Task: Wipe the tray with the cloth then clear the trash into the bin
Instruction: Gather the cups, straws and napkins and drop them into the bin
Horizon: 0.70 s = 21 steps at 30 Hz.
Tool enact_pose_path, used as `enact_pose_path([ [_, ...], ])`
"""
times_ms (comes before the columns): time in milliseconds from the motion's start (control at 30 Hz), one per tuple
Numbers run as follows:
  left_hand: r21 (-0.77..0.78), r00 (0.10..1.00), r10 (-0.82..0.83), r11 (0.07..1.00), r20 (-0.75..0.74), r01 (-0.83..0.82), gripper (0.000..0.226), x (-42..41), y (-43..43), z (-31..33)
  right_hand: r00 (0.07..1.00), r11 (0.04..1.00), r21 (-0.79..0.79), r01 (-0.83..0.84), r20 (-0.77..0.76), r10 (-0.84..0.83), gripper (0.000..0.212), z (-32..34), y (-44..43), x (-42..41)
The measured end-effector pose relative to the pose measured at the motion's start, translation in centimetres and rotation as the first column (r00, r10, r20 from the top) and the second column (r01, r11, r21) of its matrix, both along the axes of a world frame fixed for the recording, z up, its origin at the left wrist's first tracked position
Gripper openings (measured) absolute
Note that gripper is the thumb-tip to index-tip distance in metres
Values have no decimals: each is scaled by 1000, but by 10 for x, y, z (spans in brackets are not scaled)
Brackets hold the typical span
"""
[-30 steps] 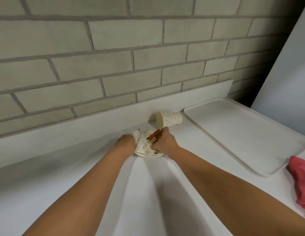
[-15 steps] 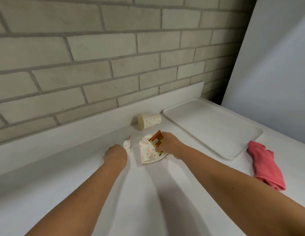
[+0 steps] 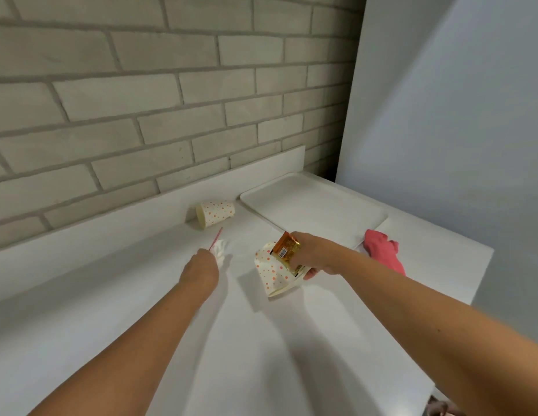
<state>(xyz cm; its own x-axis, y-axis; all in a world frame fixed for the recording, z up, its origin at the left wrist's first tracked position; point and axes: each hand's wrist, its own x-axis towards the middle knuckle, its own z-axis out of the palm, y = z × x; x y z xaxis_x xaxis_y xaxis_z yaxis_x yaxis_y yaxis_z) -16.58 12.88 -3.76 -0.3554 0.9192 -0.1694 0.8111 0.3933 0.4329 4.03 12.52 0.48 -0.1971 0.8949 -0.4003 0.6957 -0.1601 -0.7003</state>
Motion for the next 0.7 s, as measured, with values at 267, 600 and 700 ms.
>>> enact_pose_path([
  [267, 25, 921, -338, 940, 193, 340, 43, 140, -46, 38, 990, 996, 79, 29, 132, -40, 45, 21, -46, 114],
  [600, 99, 736, -441, 882, 513, 460, 42, 318, -120, 37, 972, 980, 76, 185, 135, -194, 47, 26, -132, 278],
  [700, 103, 711, -506, 842, 489, 529, 38, 353, -136, 16, 954, 976, 47, 214, 206, -219, 45, 14, -155, 312],
])
